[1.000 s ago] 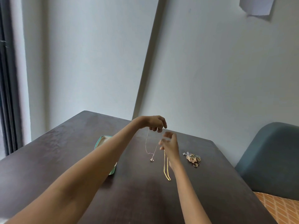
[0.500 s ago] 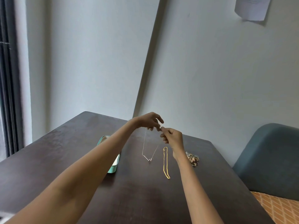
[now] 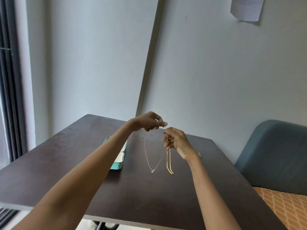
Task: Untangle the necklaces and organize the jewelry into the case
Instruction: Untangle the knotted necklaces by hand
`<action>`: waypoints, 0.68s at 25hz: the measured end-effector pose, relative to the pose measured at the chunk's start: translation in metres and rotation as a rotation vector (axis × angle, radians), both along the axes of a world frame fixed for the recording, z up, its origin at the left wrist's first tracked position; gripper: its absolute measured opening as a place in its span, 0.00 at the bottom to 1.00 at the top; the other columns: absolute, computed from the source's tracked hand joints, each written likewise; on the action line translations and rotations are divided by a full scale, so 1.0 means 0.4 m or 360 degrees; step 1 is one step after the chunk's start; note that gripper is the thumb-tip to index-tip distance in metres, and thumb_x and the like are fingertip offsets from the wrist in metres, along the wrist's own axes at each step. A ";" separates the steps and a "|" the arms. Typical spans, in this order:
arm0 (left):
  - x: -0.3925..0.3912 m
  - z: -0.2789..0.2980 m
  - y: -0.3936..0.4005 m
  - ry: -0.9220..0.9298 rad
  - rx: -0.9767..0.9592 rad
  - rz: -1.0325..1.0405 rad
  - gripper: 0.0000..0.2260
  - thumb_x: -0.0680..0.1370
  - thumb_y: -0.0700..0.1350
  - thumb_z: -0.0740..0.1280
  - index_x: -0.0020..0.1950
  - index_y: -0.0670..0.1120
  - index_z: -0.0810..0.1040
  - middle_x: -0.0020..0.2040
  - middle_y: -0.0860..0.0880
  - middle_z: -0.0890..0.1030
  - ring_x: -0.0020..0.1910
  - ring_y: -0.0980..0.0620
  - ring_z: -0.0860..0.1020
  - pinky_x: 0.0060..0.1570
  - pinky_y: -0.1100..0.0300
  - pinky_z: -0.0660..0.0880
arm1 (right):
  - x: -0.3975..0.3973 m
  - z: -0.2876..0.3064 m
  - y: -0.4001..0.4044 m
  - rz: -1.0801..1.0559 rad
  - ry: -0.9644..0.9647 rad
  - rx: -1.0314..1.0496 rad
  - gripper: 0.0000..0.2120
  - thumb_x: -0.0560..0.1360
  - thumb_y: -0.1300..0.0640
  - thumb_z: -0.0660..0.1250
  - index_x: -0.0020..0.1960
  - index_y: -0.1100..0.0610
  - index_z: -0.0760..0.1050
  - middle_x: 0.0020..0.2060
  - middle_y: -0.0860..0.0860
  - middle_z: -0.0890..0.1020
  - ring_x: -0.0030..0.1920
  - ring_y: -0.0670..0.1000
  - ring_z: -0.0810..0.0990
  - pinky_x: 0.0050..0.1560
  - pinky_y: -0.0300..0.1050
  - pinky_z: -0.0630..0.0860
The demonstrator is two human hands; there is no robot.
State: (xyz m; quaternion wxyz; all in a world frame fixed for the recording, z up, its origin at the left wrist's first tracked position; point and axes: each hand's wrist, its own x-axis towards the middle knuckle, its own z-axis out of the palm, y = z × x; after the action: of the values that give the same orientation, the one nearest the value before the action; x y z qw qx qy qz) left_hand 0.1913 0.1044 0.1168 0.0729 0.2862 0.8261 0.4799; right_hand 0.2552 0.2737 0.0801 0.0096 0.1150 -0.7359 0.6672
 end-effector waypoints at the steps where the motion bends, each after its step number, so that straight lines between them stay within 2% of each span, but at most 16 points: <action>1: 0.006 0.000 -0.004 -0.0061 0.0040 -0.0047 0.17 0.75 0.52 0.70 0.47 0.37 0.77 0.28 0.50 0.68 0.25 0.55 0.60 0.24 0.65 0.57 | 0.006 0.000 0.004 0.0008 0.0006 -0.0025 0.07 0.78 0.57 0.62 0.44 0.59 0.73 0.31 0.55 0.79 0.24 0.49 0.76 0.24 0.39 0.73; 3: 0.012 -0.009 -0.008 -0.0128 0.0030 -0.0093 0.13 0.75 0.50 0.70 0.45 0.39 0.76 0.29 0.49 0.67 0.24 0.55 0.60 0.23 0.65 0.57 | 0.015 -0.010 0.008 0.0004 0.0000 -0.0034 0.07 0.78 0.56 0.62 0.44 0.59 0.73 0.31 0.55 0.79 0.24 0.50 0.76 0.24 0.38 0.73; 6: -0.003 -0.046 0.008 -0.0094 -0.0197 -0.0072 0.10 0.76 0.49 0.69 0.42 0.42 0.76 0.30 0.50 0.70 0.27 0.54 0.64 0.24 0.66 0.63 | 0.007 -0.048 0.012 -0.0032 -0.0062 0.0056 0.07 0.78 0.57 0.62 0.46 0.60 0.74 0.33 0.54 0.80 0.28 0.51 0.80 0.25 0.38 0.74; 9: -0.046 -0.115 0.039 -0.0015 -0.0333 0.0052 0.08 0.77 0.45 0.68 0.46 0.41 0.79 0.32 0.50 0.75 0.29 0.54 0.69 0.25 0.68 0.68 | -0.031 -0.108 0.009 -0.0102 -0.0148 0.0205 0.06 0.78 0.57 0.62 0.46 0.59 0.75 0.35 0.53 0.80 0.33 0.49 0.81 0.26 0.37 0.75; 13: -0.132 -0.225 0.088 0.0080 -0.0330 0.0311 0.09 0.75 0.41 0.69 0.49 0.36 0.82 0.32 0.49 0.78 0.25 0.56 0.74 0.24 0.70 0.70 | -0.137 -0.163 0.007 -0.0340 -0.0211 0.0584 0.07 0.77 0.58 0.64 0.43 0.60 0.75 0.33 0.51 0.77 0.32 0.45 0.74 0.27 0.35 0.72; 16: -0.153 -0.281 0.097 0.0070 -0.0306 0.0428 0.07 0.74 0.37 0.69 0.49 0.37 0.83 0.37 0.44 0.81 0.19 0.62 0.74 0.24 0.70 0.73 | -0.175 -0.203 0.003 -0.0475 -0.0206 0.0949 0.14 0.75 0.55 0.66 0.33 0.57 0.72 0.27 0.51 0.70 0.29 0.48 0.66 0.30 0.39 0.64; 17: -0.151 -0.299 0.090 0.0039 -0.0336 0.0431 0.07 0.73 0.36 0.69 0.49 0.37 0.83 0.39 0.42 0.82 0.18 0.62 0.73 0.24 0.70 0.74 | -0.175 -0.211 0.007 -0.0517 -0.0189 0.1079 0.16 0.75 0.54 0.67 0.30 0.56 0.71 0.27 0.52 0.69 0.30 0.50 0.67 0.31 0.41 0.63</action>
State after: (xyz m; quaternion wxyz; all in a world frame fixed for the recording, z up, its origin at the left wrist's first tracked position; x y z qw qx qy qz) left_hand 0.1309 0.1405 -0.0028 0.0272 0.1687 0.9038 0.3923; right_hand 0.1854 0.2764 -0.0043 0.0340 -0.0455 -0.9228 0.3810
